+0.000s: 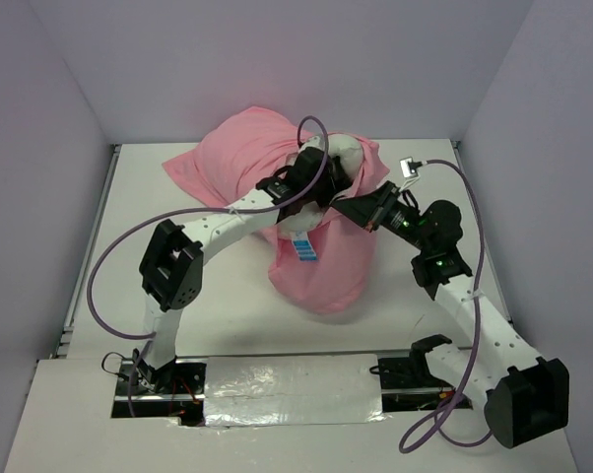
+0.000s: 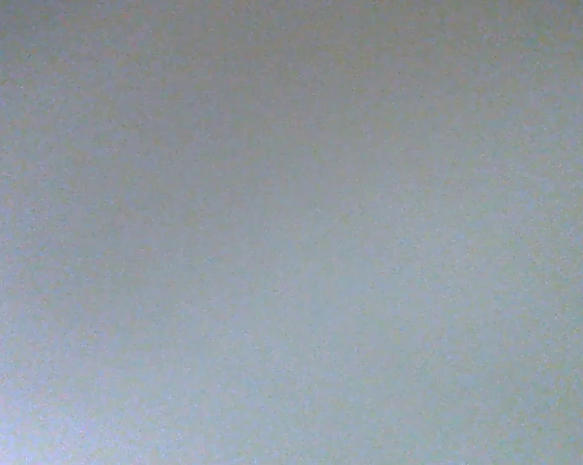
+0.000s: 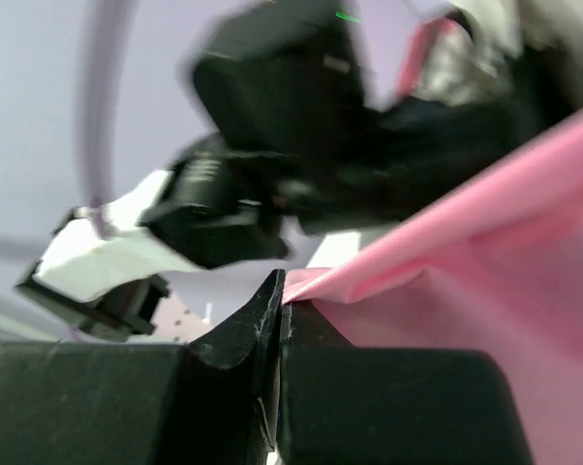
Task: Put the pillow into the pillowcase
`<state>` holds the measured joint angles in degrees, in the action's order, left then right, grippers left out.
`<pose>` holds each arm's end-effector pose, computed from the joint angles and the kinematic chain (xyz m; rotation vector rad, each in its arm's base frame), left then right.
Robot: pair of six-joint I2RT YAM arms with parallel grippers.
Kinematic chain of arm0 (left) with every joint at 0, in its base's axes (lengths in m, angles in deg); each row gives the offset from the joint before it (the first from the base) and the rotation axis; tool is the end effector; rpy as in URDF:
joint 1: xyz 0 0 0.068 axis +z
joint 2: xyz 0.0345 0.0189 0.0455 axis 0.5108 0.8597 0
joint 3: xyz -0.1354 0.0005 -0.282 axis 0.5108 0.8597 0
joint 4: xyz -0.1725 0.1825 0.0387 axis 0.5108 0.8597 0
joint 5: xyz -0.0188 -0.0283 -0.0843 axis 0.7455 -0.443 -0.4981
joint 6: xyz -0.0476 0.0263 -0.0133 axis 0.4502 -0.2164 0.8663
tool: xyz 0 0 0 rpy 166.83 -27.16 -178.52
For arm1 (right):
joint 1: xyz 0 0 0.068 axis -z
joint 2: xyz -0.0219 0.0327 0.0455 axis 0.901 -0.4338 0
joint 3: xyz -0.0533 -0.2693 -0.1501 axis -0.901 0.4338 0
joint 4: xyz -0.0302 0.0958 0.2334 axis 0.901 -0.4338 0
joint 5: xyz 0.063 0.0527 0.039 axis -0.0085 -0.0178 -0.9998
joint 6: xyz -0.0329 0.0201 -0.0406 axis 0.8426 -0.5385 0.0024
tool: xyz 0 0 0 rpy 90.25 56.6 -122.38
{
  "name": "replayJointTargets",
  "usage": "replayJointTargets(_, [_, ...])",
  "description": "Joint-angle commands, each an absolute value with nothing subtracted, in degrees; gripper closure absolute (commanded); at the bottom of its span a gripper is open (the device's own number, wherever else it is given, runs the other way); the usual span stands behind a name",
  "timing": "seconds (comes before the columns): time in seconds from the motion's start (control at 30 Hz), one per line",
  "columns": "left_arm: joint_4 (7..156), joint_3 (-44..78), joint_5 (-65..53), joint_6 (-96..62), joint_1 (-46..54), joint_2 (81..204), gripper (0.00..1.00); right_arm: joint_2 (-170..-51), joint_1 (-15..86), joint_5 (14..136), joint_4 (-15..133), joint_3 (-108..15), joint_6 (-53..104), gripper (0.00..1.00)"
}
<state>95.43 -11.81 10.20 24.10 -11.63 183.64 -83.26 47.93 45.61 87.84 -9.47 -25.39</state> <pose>0.3721 -0.3322 0.3323 -0.2780 2.1431 -0.8733 0.1722 0.0750 0.3780 -0.0667 1.5697 1.4840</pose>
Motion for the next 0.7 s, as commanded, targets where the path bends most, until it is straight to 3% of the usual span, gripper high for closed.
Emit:
replayJointTargets(0.0, [95.54,-14.87,13.69,20.29,-8.39,185.30,0.01,-75.70,47.76,35.04,95.84,-16.70,-23.30,1.00])
replayJointTargets(0.2, [107.49,-26.55,3.86,7.10,-8.48,179.68,0.01,-73.40,52.86,41.98,78.95,-10.91,-14.22,1.00])
replayJointTargets(0.4, [113.46,-29.73,-5.29,3.40,-8.39,176.07,0.01,-75.33,54.97,39.97,81.05,-8.17,-16.51,1.00])
replayJointTargets(0.67, [114.45,-22.27,-22.25,0.50,-9.00,168.08,0.01,-75.42,56.03,41.55,77.87,-10.45,-13.43,1.00])
